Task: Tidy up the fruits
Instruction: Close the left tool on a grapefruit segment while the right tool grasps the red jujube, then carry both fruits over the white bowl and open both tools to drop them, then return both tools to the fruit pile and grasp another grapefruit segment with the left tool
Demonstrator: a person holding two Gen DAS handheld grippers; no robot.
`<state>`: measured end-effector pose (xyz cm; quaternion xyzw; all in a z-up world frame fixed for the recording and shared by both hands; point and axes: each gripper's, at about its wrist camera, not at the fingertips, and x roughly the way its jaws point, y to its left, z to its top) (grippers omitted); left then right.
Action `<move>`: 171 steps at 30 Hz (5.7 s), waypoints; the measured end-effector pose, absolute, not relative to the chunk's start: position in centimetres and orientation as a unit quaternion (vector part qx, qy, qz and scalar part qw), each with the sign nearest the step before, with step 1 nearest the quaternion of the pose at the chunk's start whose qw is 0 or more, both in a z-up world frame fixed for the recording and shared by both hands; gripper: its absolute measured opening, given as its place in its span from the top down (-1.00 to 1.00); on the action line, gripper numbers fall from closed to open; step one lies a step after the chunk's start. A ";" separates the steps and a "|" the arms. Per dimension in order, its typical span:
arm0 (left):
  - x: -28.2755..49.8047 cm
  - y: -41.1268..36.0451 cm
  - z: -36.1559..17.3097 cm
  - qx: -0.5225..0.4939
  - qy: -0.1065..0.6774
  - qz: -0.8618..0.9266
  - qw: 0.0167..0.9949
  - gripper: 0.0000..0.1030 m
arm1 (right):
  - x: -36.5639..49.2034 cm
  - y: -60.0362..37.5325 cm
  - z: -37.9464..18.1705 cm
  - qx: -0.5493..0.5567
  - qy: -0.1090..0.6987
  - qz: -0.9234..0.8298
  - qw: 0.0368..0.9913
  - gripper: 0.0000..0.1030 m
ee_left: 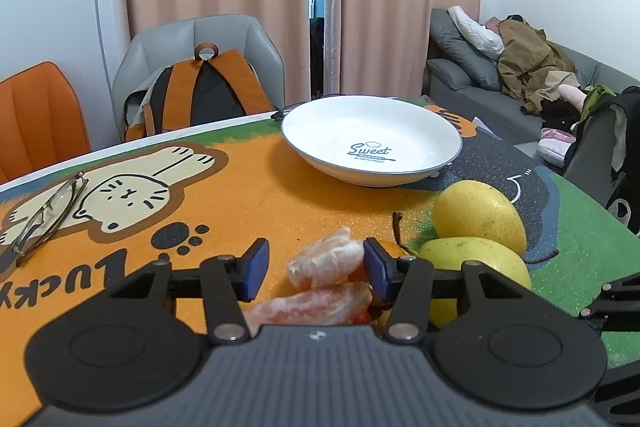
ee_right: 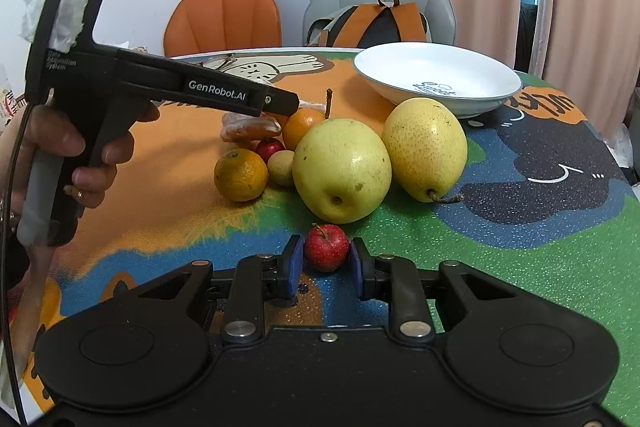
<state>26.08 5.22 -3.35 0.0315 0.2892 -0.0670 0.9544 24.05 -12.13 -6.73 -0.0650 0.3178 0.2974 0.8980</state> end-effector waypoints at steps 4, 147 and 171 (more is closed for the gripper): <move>26.7 5.5 -3.2 0.034 0.296 -0.067 0.952 0.12 | 24.2 -12.1 -6.7 -0.063 0.319 0.296 0.898 0.54; 23.3 6.7 -3.9 0.055 0.263 -0.133 0.954 -0.66 | 24.9 -12.9 -2.3 -0.033 0.267 0.300 0.915 -0.89; 24.4 8.0 -5.6 0.039 0.280 -0.145 0.948 -0.50 | 20.7 -10.2 -4.9 -0.035 0.302 0.350 0.886 -0.90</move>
